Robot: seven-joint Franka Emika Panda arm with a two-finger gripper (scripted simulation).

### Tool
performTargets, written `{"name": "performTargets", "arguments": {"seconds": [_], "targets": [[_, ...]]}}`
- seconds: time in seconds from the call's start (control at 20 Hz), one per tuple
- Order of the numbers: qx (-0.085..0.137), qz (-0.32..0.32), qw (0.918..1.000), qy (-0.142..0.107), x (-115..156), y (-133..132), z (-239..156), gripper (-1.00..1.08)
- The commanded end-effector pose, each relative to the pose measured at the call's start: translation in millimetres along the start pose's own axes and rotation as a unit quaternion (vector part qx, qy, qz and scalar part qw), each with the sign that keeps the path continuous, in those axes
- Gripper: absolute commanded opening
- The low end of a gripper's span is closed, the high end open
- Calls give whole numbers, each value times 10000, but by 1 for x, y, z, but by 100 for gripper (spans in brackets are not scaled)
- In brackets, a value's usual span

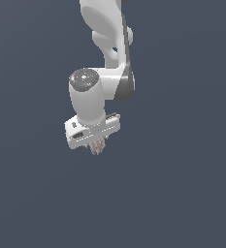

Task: Pick up the object and move it to a goal position.

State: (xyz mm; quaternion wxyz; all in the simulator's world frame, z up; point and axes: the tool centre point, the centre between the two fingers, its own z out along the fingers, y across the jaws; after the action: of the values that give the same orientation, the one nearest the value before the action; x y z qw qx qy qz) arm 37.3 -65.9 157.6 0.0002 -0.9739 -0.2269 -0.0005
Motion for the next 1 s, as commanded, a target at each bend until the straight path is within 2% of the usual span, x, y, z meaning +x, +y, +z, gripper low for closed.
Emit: {"name": "performTargets", "arguments": {"seconds": [0.0, 0.95], "targets": [[1, -2, 10000, -2, 9, 11, -9, -100], [-1, -1, 10000, -5, 63, 72, -55, -100]]}}
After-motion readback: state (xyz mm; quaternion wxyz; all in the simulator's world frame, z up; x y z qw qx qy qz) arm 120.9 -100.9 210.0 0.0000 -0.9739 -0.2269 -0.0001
